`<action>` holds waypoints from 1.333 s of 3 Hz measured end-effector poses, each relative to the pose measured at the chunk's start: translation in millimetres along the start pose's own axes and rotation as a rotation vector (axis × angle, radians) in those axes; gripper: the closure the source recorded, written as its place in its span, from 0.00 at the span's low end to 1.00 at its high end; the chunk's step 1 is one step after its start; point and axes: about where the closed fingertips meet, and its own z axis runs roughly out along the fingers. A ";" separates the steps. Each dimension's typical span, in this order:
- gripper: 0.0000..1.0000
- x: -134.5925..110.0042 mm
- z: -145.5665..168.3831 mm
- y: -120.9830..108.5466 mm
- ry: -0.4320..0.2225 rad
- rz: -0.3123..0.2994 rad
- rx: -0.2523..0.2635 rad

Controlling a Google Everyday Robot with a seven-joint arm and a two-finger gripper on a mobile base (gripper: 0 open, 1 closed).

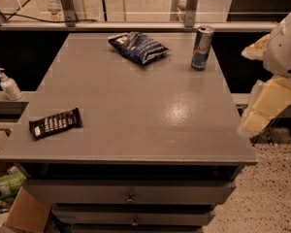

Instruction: Move rxbar chocolate near blue chip bag

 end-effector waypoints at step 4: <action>0.00 -91.1 49.8 48.1 -0.437 0.087 -0.113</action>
Offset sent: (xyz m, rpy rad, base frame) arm -0.0181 0.1666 -0.0407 0.6737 0.0123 0.1018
